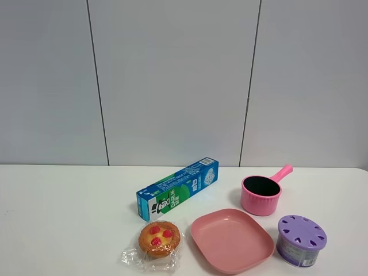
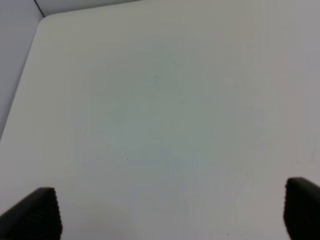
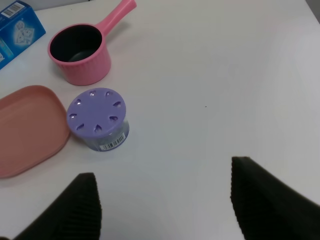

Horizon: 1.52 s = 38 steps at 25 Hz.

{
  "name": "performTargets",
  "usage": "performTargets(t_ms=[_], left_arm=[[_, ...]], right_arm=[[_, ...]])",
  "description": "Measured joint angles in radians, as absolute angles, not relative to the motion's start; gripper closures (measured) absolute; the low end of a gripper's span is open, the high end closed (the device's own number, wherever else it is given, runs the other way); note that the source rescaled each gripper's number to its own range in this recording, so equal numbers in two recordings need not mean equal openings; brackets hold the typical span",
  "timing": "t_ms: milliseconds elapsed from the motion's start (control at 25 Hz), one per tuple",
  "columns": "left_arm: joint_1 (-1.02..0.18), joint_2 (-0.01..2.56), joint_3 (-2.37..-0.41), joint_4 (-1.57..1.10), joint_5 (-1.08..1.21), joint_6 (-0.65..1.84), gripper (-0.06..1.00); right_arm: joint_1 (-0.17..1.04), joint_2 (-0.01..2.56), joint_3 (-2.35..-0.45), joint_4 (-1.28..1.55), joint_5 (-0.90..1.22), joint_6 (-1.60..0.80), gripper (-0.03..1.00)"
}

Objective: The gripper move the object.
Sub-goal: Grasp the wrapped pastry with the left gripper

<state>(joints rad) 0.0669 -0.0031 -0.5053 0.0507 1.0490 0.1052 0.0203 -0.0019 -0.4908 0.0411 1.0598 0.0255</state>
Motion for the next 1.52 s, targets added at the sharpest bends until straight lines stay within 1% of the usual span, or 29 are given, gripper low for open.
performTargets(t_ms=[40, 1520], left_arm=[[0.067, -0.003, -0.505, 0.051, 1.049, 0.105, 0.16], [0.067, -0.003, -0.505, 0.051, 1.049, 0.105, 0.16]], right_arm=[[0.020, -0.002, -0.491, 0.041, 1.060, 0.025, -0.03], [0.020, -0.002, -0.491, 0.041, 1.060, 0.025, -0.03]])
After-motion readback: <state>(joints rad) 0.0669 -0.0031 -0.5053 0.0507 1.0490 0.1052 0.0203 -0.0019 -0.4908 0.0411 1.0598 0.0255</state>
